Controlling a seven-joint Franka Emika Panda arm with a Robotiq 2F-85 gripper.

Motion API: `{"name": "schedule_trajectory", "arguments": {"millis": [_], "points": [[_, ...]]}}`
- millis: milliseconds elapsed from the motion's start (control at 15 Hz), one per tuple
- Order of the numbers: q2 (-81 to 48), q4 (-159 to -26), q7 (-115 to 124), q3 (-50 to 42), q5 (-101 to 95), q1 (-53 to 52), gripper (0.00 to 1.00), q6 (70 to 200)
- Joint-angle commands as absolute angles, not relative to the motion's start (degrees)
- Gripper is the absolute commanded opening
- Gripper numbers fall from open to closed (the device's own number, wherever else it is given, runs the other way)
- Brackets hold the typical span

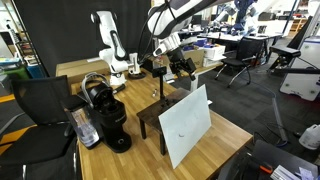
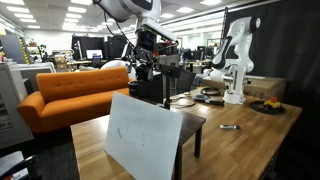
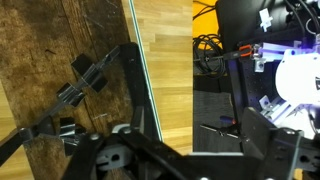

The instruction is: Place the whiteboard on the stand

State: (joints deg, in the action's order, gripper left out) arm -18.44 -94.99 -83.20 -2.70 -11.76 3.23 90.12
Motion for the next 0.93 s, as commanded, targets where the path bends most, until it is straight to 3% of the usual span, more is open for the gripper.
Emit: {"name": "schedule_trajectory", "arguments": {"millis": [0, 867], "points": [[-20.05, -93.66, -86.02, -1.45, -11.89, 4.62, 1.0, 92.11], [-19.23, -102.77, -85.94, -0.2, -7.77, 4.88, 1.0, 101.42]]}}
